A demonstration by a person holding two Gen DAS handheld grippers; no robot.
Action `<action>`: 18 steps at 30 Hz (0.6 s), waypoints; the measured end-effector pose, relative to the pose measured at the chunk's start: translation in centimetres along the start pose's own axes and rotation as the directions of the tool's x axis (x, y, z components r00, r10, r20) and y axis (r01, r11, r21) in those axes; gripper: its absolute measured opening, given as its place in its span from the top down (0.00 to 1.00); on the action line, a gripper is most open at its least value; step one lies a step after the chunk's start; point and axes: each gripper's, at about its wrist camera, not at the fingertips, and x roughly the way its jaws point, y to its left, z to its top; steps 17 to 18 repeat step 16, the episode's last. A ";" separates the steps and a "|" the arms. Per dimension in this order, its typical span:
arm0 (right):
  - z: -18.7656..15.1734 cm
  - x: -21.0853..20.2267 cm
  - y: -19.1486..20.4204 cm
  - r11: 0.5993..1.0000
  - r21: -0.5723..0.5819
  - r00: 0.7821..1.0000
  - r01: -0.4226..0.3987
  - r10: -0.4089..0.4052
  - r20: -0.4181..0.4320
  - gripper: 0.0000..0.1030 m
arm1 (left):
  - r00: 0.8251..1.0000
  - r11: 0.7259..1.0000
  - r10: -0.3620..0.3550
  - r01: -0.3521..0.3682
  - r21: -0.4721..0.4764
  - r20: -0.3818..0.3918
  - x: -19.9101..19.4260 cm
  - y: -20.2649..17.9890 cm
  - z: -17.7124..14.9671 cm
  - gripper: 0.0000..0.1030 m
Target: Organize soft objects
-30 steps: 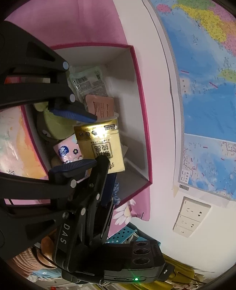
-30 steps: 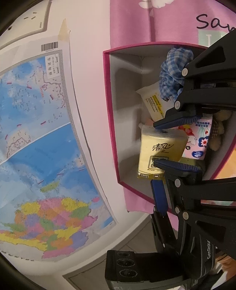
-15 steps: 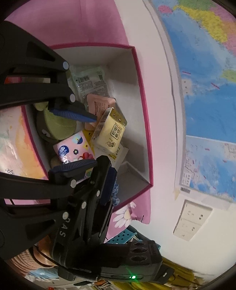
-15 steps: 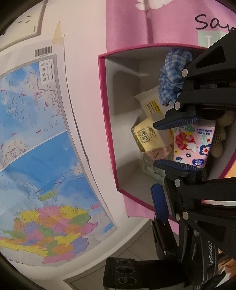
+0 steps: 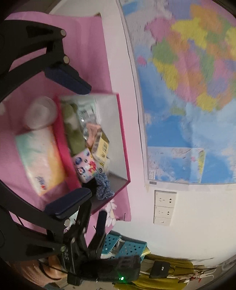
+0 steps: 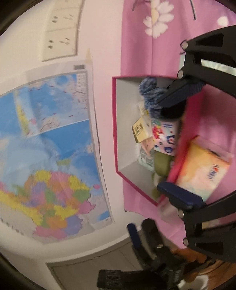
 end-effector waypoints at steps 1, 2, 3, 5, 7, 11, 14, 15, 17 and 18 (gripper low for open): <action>-0.7 -0.7 0.7 0.999 -0.028 0.999 0.035 -0.035 0.009 0.05 | 1.000 1.000 0.021 -0.021 -0.005 -0.003 -0.6 0.1 -0.7 0.00; -1.3 -1.1 1.2 0.998 -0.043 0.998 0.056 -0.055 0.017 0.00 | 0.999 0.999 0.038 -0.038 -0.010 -0.007 -0.9 0.2 -1.2 0.00; -2.1 -1.6 1.7 0.995 -0.055 0.997 0.078 -0.077 0.023 0.00 | 0.998 0.998 0.060 -0.060 -0.021 -0.015 -1.2 0.3 -2.0 0.00; -3.4 -2.3 2.5 0.994 -0.064 0.996 0.092 -0.091 0.022 0.00 | 0.996 0.996 0.074 -0.075 -0.037 -0.045 -1.6 0.4 -3.4 0.00; -4.5 -2.8 3.0 0.993 -0.061 0.995 0.102 -0.102 0.011 0.00 | 0.993 0.995 0.081 -0.086 -0.057 -0.091 -1.5 0.7 -5.0 0.00; -6.2 -3.4 3.8 0.993 -0.058 0.995 0.100 -0.100 0.000 0.00 | 0.986 0.991 0.094 -0.106 -0.084 -0.138 -1.8 0.8 -7.2 0.00; -7.1 -3.4 4.0 0.993 -0.067 0.995 0.099 -0.101 -0.027 0.00 | 0.985 0.990 0.105 -0.117 -0.084 -0.138 -2.6 0.5 -8.4 0.00; -7.4 -3.4 3.7 0.992 -0.067 0.993 0.107 -0.110 -0.038 0.00 | 0.983 0.989 0.115 -0.127 -0.080 -0.143 -2.9 0.4 -8.8 0.00; -7.4 -3.4 3.7 0.992 -0.067 0.993 0.107 -0.110 -0.038 0.00 | 0.980 0.987 0.126 -0.140 -0.083 -0.151 -3.0 0.4 -9.1 0.00; -7.4 -3.4 3.7 0.992 -0.067 0.993 0.107 -0.110 -0.038 0.00 | 0.980 0.987 0.126 -0.140 -0.083 -0.151 -3.0 0.4 -9.1 0.00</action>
